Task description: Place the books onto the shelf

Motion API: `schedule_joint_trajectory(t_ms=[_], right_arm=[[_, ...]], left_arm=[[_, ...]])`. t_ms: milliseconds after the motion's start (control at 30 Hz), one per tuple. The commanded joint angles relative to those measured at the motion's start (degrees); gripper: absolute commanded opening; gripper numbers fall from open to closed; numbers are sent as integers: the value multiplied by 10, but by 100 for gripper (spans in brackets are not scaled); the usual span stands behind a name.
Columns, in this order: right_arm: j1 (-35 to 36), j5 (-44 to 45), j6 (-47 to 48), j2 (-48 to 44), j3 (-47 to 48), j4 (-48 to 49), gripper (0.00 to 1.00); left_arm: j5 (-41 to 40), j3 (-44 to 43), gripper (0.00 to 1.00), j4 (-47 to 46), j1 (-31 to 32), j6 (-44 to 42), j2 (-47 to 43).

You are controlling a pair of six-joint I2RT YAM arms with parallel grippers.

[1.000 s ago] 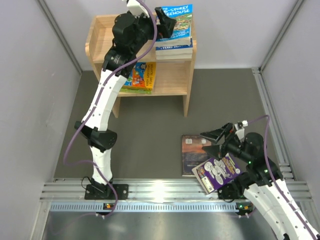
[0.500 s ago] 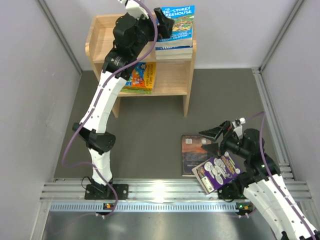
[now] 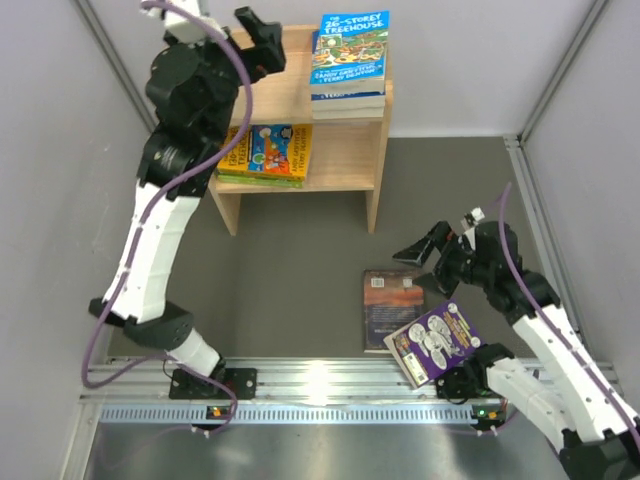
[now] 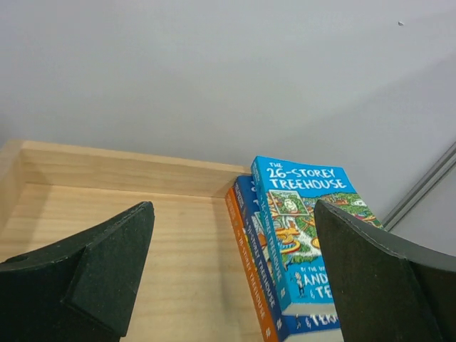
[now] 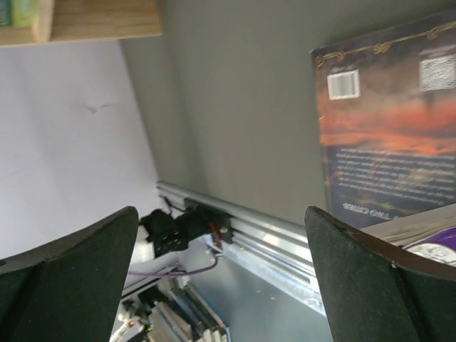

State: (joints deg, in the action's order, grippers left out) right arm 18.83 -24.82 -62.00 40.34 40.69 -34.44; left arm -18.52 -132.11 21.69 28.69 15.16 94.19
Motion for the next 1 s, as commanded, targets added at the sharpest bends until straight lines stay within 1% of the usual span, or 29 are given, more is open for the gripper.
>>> schedule_joint_trajectory(t_ms=[0,33,67,100,133,167,200,233,267,300,333,367,400,433,467,500,533,567,600,667,733,833,867,900,967], right_arm=[[-9,71,110,64,90,-104,100],[-10,84,119,94,105,-118,100],[-9,113,132,110,118,-130,100],[-9,130,138,125,144,-161,100],[-9,150,153,161,159,-180,100],[-9,191,163,181,175,-201,100],[-10,211,173,202,202,-235,100],[-9,229,183,242,214,-250,100],[-8,245,201,261,224,-260,100],[-9,263,210,280,236,-271,100],[-9,266,223,307,238,-273,100],[-9,264,226,318,238,-270,100],[-9,261,231,336,232,-262,100],[-8,260,235,344,229,-259,100],[-8,262,238,358,221,-256,100],[-8,265,239,358,215,-253,100],[-8,267,243,368,210,-251,100],[-8,267,244,373,203,-246,100],[-9,262,245,378,188,-236,100],[-7,234,247,391,170,-217,100],[-5,214,249,406,141,-184,100],[-2,189,250,428,112,-151,99],[-1,184,248,432,106,-136,99],[2,179,247,439,92,-127,99],[4,156,246,446,80,-96,98]], left_arm=[[-48,65,99,27,3,6,-87],[-48,87,99,39,3,16,-126],[-45,112,99,51,3,44,-147],[-37,170,99,79,3,59,-168],[-4,202,99,92,4,73,-209],[13,234,99,112,5,106,-226],[36,301,99,146,6,126,-243],[56,337,99,161,8,147,-273],[107,374,99,169,15,186,-287],[131,451,99,172,22,203,-300],[169,488,99,171,32,221,-320],[182,521,99,170,57,250,-328],[208,588,99,155,69,261,-338],[231,619,99,137,79,272,-339],[257,676,99,121,98,296,-341],[283,711,99,94,105,306,-341],[311,744,99,36,109,319,-337],[332,772,99,10,117,345,-333],[351,820,99,-11,126,355,-317],[358,862,99,-58,149,377,-296],[359,875,99,-74,169,383,-256],[402,878,99,-124,180,401,-187],[408,878,99,-165,184,406,-170],[415,875,99,-177,190,408,-133],[419,856,99,-200,208,416,-93]])
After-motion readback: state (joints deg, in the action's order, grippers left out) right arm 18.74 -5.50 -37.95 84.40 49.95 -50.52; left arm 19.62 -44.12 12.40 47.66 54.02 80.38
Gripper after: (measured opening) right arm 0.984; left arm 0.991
